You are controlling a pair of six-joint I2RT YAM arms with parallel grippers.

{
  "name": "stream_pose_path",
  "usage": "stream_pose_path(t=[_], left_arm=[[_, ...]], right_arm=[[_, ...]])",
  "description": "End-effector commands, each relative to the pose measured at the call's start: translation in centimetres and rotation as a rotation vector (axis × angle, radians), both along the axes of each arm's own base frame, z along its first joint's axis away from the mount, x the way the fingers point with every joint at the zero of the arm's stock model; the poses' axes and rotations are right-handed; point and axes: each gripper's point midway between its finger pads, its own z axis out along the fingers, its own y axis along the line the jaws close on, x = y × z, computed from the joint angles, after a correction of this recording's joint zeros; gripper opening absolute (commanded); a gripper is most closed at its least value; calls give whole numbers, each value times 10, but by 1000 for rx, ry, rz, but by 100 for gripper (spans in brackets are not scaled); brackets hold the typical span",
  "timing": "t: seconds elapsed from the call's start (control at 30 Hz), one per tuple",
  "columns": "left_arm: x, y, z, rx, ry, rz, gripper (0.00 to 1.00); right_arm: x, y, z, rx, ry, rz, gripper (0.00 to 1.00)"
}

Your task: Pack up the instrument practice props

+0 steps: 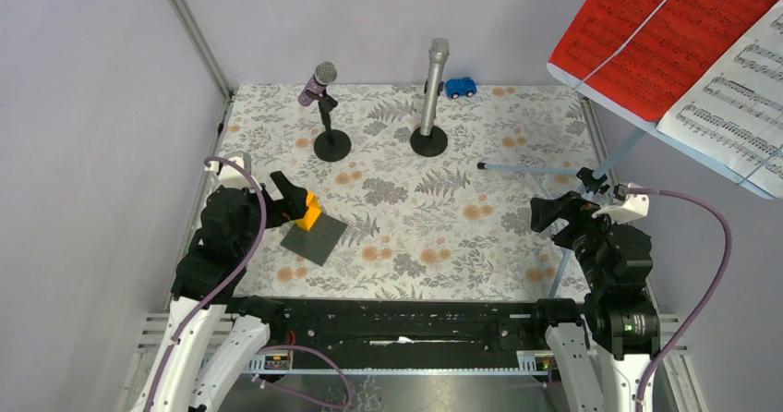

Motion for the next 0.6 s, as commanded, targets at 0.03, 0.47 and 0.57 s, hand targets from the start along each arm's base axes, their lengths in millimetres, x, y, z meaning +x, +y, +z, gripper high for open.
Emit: stream_pose_path(t=[0.03, 0.47, 0.57], left_arm=[[8, 1, 9, -12, -31, 25, 99], [13, -3, 1, -5, 0, 5, 99], [13, -2, 2, -4, -6, 9, 99]], right_arm=[[8, -9, 0, 1, 22, -55, 100], [60, -87, -10, -147, 133, -487, 100], [66, -112, -18, -203, 192, -645, 100]])
